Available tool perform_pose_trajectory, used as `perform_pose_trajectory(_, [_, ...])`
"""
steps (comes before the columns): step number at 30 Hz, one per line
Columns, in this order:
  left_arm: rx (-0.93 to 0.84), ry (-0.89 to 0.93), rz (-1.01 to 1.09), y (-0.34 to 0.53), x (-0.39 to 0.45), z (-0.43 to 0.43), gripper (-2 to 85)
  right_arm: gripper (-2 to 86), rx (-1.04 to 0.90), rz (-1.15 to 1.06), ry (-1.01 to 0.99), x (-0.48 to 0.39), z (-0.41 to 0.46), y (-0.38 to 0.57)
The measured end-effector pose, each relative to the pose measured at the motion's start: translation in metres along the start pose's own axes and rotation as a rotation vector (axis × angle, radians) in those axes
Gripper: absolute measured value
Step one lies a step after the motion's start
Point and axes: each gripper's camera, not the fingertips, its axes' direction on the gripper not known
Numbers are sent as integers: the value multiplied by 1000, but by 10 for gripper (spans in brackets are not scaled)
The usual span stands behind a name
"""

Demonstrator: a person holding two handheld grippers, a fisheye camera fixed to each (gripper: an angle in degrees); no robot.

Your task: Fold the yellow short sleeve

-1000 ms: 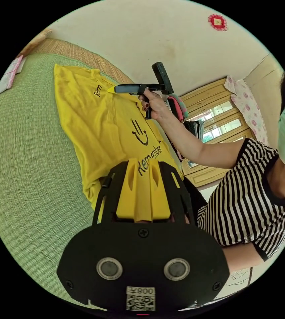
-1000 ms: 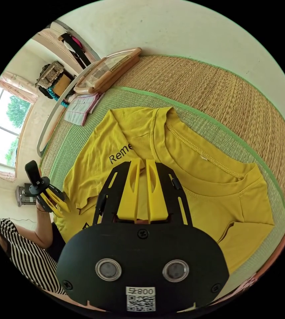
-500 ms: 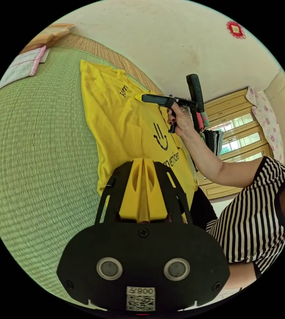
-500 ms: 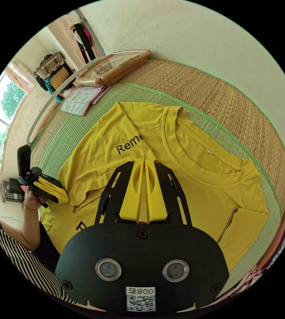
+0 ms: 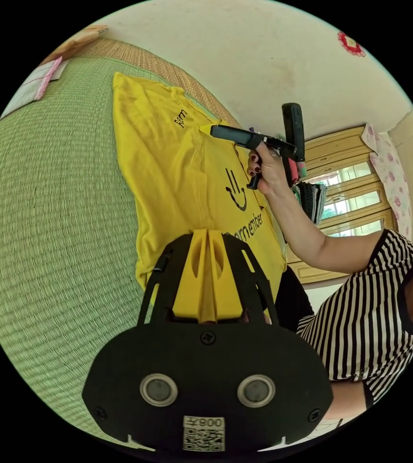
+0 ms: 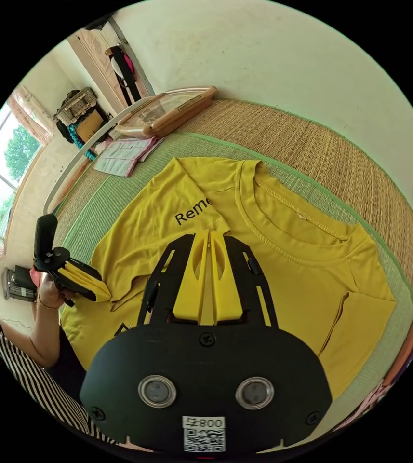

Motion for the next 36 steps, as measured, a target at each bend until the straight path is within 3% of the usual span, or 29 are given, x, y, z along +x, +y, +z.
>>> perform_pose_trajectory(7, [89, 112, 18, 14, -3, -20, 2, 1, 13, 64, -25, 19, -17, 52])
perform_pose_trajectory(13, [74, 56, 7, 22, 1, -29, 2, 1, 21, 188, -17, 66, -74, 160])
perform_pose_trajectory(23, [44, 15, -15, 39, 6, -42, 3, 2, -88, 441, 180, 136, -139, 337])
perform_pose_trajectory(36, [76, 7, -11, 72, 13, -76, 2, 1, -96, 481, 132, 187, -145, 412])
